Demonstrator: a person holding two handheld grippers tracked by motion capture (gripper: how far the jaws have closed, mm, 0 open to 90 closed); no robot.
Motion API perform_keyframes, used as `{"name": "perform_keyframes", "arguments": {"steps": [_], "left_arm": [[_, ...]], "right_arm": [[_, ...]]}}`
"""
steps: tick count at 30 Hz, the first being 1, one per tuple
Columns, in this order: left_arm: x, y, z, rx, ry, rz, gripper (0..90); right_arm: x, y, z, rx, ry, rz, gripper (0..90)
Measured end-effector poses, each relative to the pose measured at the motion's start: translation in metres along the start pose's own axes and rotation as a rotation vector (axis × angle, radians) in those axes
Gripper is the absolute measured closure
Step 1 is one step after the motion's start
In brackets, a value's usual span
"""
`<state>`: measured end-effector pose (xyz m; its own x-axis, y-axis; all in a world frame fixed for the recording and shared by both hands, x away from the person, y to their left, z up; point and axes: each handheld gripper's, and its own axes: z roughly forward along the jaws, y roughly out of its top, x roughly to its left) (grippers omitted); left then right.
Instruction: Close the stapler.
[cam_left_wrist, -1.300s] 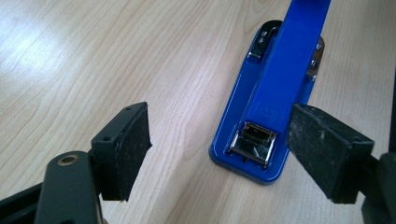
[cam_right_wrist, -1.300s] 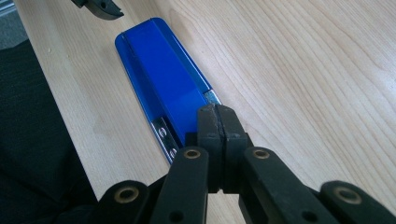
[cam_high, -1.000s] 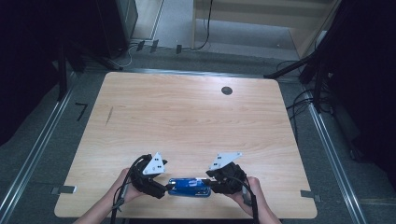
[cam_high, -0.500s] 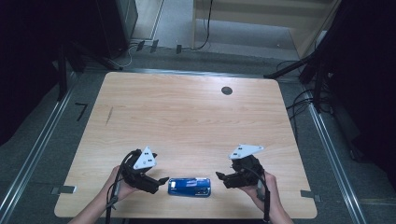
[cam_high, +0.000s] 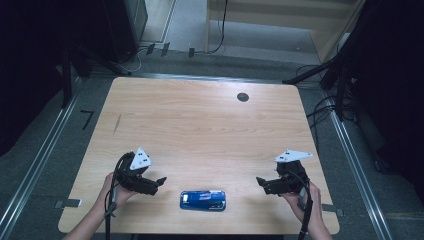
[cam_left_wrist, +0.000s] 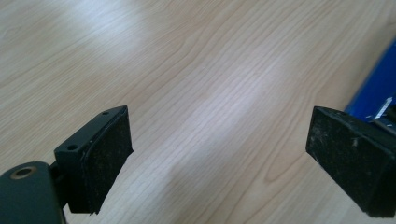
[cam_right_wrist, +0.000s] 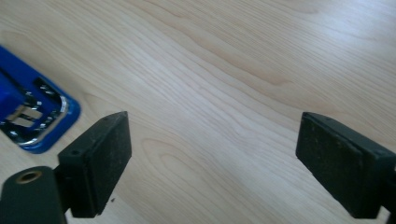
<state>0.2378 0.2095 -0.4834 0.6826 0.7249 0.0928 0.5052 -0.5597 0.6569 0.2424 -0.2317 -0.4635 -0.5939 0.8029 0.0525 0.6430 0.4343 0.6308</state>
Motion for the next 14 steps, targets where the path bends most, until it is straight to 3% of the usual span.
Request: {"name": "perform_keyframes", "arguments": {"steps": [1, 5, 14], "left_arm": [[0.004, -0.003, 0.002, 0.013, 0.015, -0.008, 7.5], [0.012, -0.008, 0.006, 0.035, 0.039, -0.032, 7.5], [0.026, -0.018, 0.017, 0.101, 0.062, -0.047, 6.8]], "right_arm": [[-0.007, -0.004, 0.001, 0.009, -0.017, 0.024, 7.4], [-0.017, -0.011, 0.008, 0.045, -0.036, 0.043, 3.5], [-0.025, -0.021, 0.031, 0.156, -0.061, 0.047, 0.0]]}}
